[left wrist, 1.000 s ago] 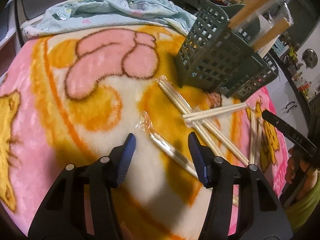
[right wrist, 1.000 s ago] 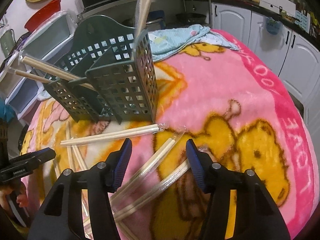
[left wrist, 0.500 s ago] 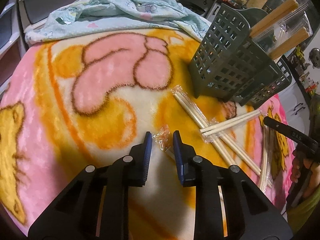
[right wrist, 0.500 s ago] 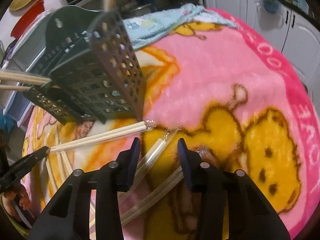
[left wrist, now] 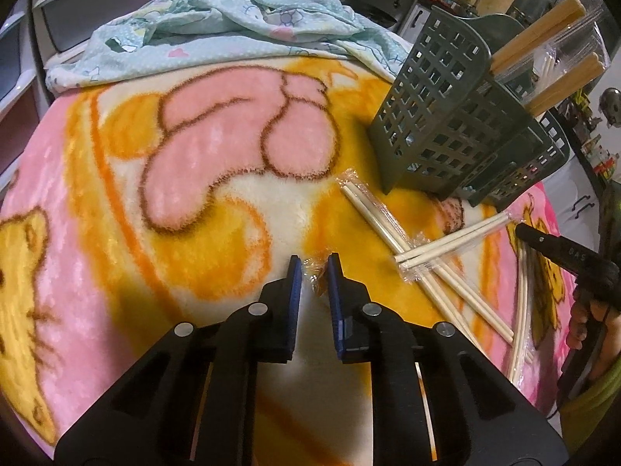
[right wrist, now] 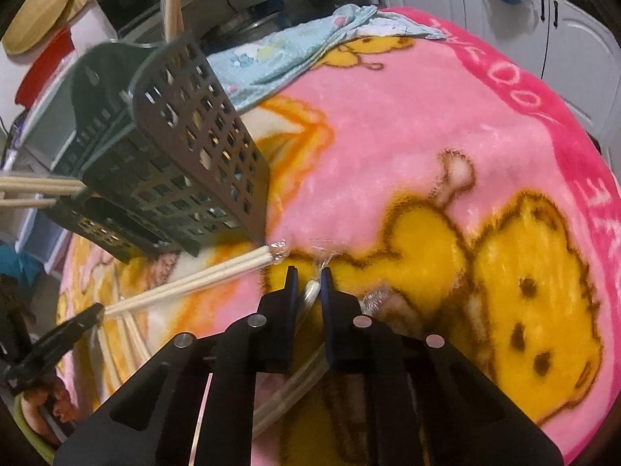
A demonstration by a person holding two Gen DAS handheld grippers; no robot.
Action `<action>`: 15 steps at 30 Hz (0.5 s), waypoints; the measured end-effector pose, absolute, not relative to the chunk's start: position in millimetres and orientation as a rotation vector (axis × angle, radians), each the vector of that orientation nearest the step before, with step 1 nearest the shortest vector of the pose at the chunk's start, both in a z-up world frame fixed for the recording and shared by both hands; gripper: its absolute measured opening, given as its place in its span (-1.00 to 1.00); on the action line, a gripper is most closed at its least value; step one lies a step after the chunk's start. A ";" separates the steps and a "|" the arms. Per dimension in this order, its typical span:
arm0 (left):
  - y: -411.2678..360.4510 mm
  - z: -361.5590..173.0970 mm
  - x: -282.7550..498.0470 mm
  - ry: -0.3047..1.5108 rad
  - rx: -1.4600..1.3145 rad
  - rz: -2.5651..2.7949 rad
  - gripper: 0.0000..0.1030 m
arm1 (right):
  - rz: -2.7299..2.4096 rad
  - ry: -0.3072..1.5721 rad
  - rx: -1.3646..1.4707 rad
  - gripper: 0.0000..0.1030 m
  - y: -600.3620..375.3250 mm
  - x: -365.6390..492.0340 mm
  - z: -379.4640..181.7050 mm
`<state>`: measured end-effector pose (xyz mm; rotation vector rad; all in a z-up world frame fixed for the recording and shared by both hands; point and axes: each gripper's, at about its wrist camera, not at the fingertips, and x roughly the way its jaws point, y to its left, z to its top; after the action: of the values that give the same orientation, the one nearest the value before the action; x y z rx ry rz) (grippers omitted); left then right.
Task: Organize utensils
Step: 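Close the right gripper on a wrapped chopstick pair while the left gripper closes beside it, then lift the wrapped chopsticks and lower them upright into the green caddy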
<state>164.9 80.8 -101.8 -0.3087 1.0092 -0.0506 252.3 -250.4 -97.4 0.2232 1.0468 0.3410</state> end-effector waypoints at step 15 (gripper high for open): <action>91.4 -52.8 137.8 0.895 -0.338 -0.100 -0.96 | 0.423 0.882 0.286 -0.87 -261.9 213.0 -23.6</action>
<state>137.8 91.4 -52.8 -0.3378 0.8946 -0.0998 213.0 -261.9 -23.6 0.2860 0.8817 0.4235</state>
